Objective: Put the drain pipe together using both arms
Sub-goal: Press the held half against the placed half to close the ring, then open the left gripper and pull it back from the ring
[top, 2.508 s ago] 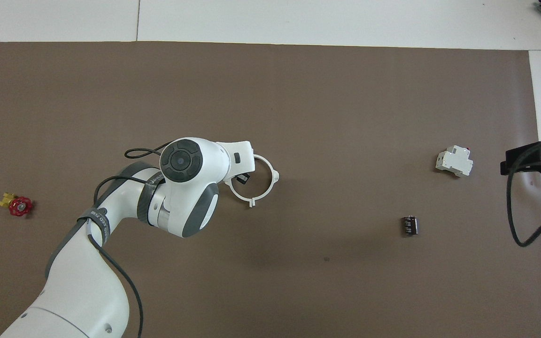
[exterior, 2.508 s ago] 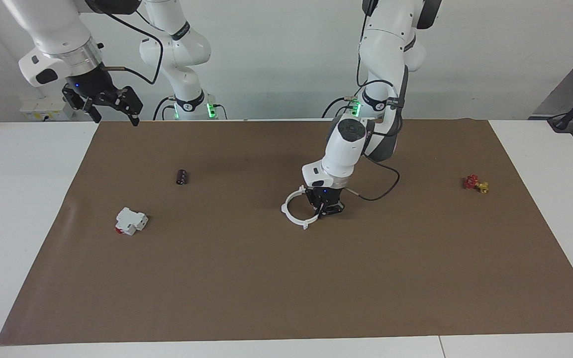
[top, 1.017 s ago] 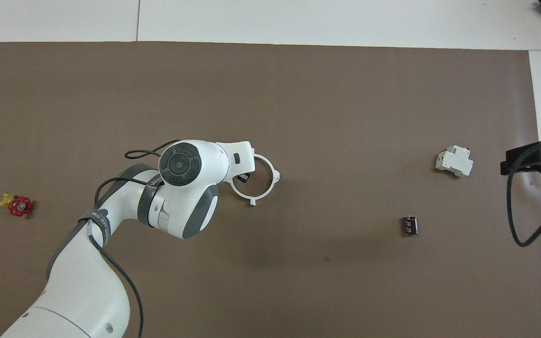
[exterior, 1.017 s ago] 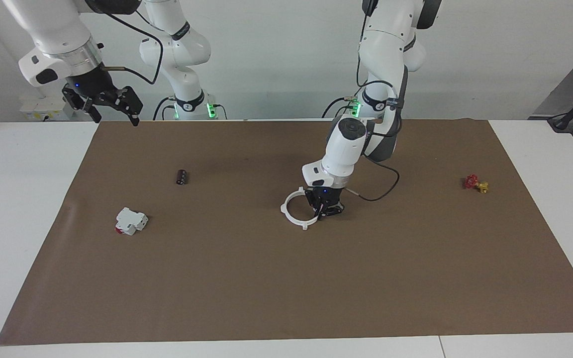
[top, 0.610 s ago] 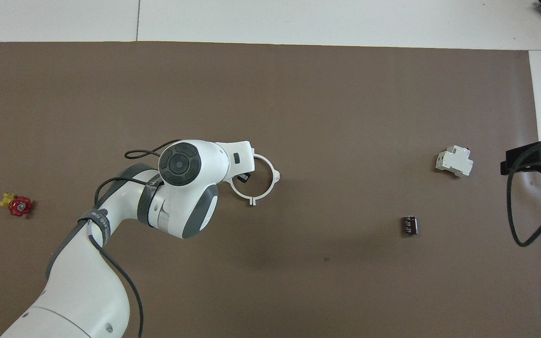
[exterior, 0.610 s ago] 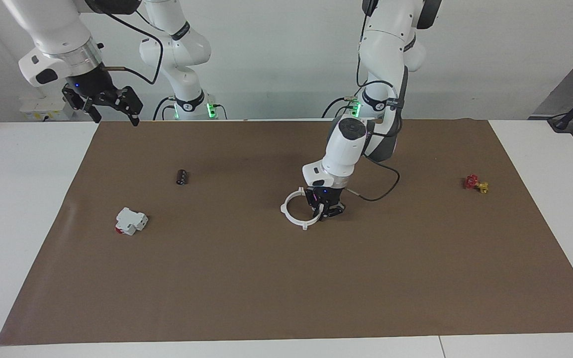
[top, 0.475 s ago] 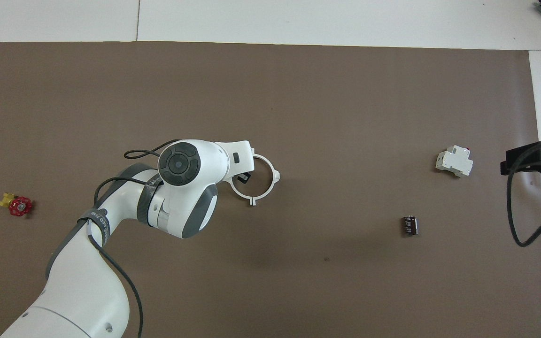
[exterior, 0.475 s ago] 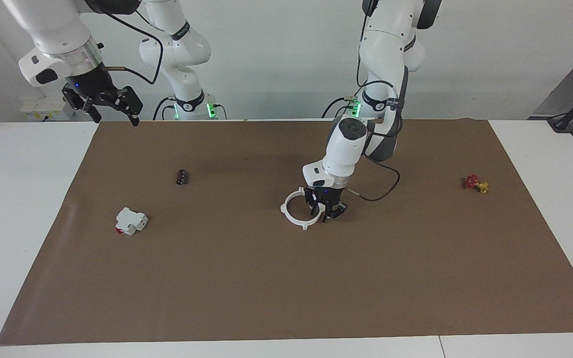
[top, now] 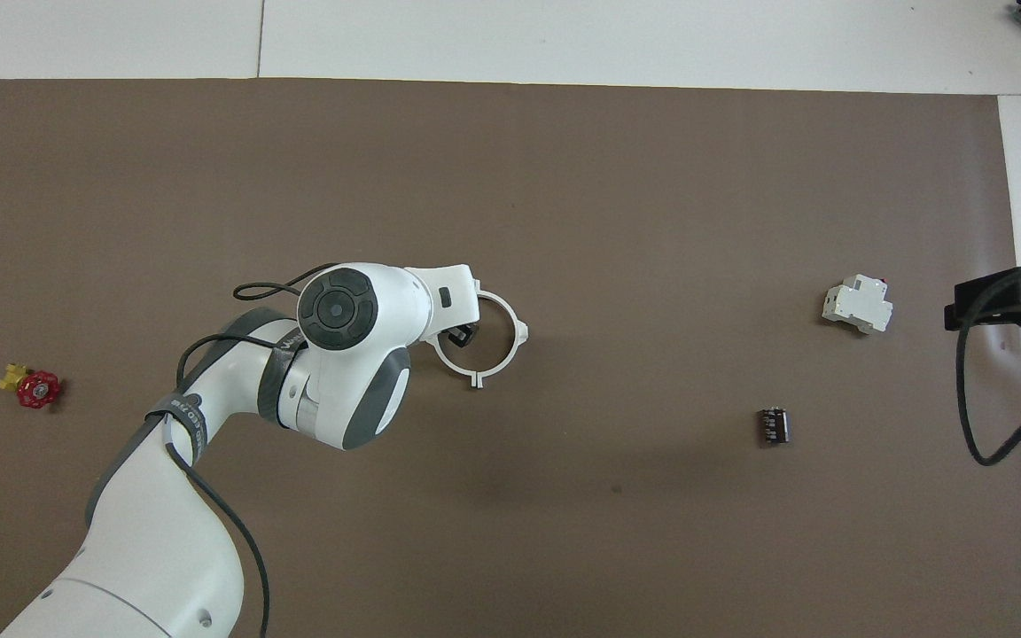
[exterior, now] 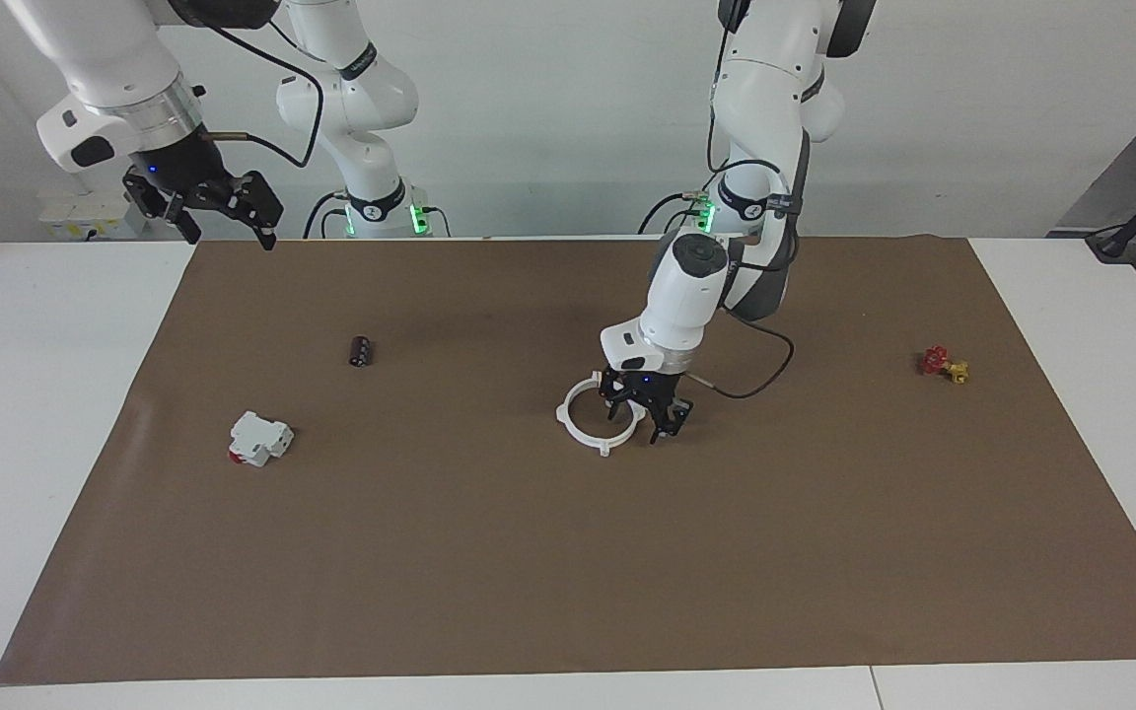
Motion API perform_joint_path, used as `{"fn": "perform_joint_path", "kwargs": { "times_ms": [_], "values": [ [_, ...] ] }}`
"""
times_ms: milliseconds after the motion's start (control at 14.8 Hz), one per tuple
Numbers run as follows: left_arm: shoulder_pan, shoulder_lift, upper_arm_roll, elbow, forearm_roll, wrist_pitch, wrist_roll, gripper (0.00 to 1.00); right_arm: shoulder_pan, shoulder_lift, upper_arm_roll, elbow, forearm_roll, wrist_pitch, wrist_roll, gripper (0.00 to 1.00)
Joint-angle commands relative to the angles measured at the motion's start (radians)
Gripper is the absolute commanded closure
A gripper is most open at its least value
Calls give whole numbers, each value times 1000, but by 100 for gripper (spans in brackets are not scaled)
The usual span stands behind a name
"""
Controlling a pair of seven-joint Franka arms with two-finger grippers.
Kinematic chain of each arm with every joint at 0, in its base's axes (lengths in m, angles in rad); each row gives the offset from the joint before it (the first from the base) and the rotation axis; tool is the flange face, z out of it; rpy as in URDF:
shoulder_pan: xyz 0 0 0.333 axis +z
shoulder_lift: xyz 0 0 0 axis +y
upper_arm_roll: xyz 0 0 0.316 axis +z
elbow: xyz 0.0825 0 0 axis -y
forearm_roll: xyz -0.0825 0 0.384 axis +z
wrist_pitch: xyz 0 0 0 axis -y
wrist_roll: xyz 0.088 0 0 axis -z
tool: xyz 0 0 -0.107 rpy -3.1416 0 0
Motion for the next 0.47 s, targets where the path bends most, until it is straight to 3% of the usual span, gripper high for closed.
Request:
{"fn": "perform_joint_path", "kwargs": {
  "times_ms": [0,136,407],
  "values": [
    [-4,-56,7,-17,17,-33,-61,13,-22,-5,6,-1,12,10,-17,0],
    [4,-103,10,-17,17,-112,-99,0,-22,-4,6,0,9,10,-15,0],
    [62,-183,10,-24,17,-286,-139,0,-25,2,6,6,6,4,-14,0]
  ]
}}
